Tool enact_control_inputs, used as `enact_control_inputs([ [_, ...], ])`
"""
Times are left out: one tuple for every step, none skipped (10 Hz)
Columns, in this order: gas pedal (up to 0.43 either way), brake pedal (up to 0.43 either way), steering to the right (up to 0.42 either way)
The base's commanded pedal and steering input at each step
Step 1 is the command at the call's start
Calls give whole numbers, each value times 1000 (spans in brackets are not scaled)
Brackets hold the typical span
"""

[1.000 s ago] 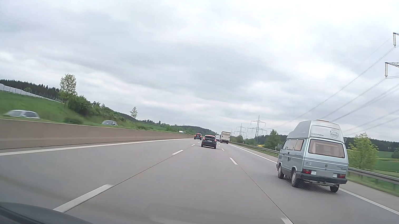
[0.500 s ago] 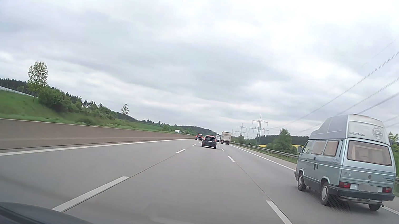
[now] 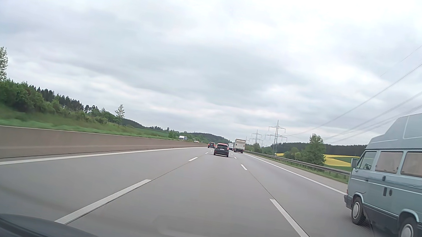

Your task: Follow the waypoints while adhering to traffic rules and regulations

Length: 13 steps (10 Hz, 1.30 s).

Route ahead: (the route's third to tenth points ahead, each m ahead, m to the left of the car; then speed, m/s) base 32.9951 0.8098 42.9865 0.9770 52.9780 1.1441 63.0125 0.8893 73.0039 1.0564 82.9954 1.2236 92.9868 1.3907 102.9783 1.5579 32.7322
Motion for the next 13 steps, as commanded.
enact_control_inputs([
  [268, 0, -1],
  [268, 0, -1],
  [280, 0, -1],
  [311, 0, -1],
  [311, 0, -1],
  [311, 0, -1],
  [311, 0, -1],
  [311, 0, -1],
  [311, 0, -1],
  [299, 0, -1],
  [287, 0, -1],
  [287, 0, -1],
  [280, 0, -1],
])
